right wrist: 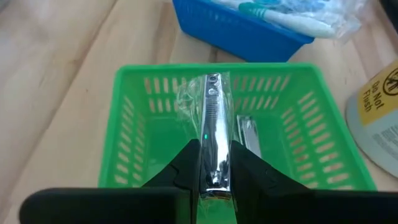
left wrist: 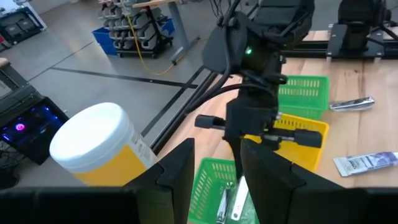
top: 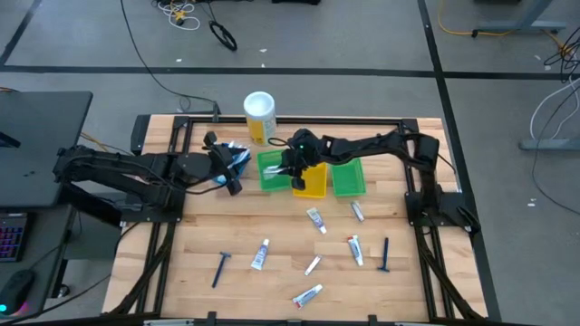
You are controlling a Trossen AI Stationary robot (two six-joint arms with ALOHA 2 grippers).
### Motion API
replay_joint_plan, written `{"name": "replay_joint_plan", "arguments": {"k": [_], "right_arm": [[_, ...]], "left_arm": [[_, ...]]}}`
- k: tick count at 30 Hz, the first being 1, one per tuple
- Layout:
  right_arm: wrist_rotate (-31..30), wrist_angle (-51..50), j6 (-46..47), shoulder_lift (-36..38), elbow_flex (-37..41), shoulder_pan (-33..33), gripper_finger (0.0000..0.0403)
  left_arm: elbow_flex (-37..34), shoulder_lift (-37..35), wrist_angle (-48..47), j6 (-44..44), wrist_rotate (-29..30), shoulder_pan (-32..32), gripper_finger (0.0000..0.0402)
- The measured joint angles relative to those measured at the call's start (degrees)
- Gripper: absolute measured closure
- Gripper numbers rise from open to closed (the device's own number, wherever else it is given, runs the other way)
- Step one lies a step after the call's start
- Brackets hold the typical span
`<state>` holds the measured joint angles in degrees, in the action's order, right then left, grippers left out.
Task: Pick & Place Travel size toiletries
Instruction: Put the nailcutter into the left green bin
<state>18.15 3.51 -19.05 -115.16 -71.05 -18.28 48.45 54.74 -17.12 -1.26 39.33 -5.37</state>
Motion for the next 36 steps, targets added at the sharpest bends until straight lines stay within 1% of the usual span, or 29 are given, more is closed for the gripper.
{"name": "replay_joint_plan", "arguments": {"k": [2,5,10,15,17,20,23,27,33,36], "right_arm": [[-0.4,-0.1,-0.1,-0.3,0.0,0.0,0.0340],[-3.0,-0.4,-1.6,-0.5,0.0,0.0,0.0331],[-3.1,1.7,-2.3,-0.5,0.0,0.0,0.0288],[-3.1,3.2,-1.8,-0.5,0.0,0.0,0.0241],[-3.3,3.6,-1.8,-0.5,0.0,0.0,0.0231],[-5.4,3.4,-0.9,0.1,0.0,0.6,0.0226],[-6.6,-0.1,-0.9,2.4,0.0,2.3,0.0225],[-6.6,-8.7,1.6,6.5,0.0,6.2,0.0225],[-6.6,-25.5,2.6,13.0,0.0,14.5,0.0224],[-6.5,-29.2,2.6,14.6,0.0,19.1,0.0224]], "left_arm": [[0.0,0.0,0.0,0.0,-0.2,0.0,0.0263],[0.0,0.0,-0.1,0.0,-0.2,0.0,0.0263],[0.0,0.0,-0.2,0.7,-1.8,0.0,0.0263],[0.0,0.0,-0.2,0.7,-1.9,0.0,0.0263],[0.0,0.0,-0.2,0.8,-1.9,0.0,0.0263],[0.0,0.0,-0.2,0.9,-1.9,0.0,0.0263],[0.0,0.0,-0.5,0.6,-1.9,0.0,0.0263],[0.0,0.0,-1.5,0.4,-1.8,0.0,0.0263],[0.0,0.0,-1.6,0.4,-1.6,0.0,0.0263],[0.0,0.0,-1.5,0.4,-1.5,0.0,0.0263]]}}
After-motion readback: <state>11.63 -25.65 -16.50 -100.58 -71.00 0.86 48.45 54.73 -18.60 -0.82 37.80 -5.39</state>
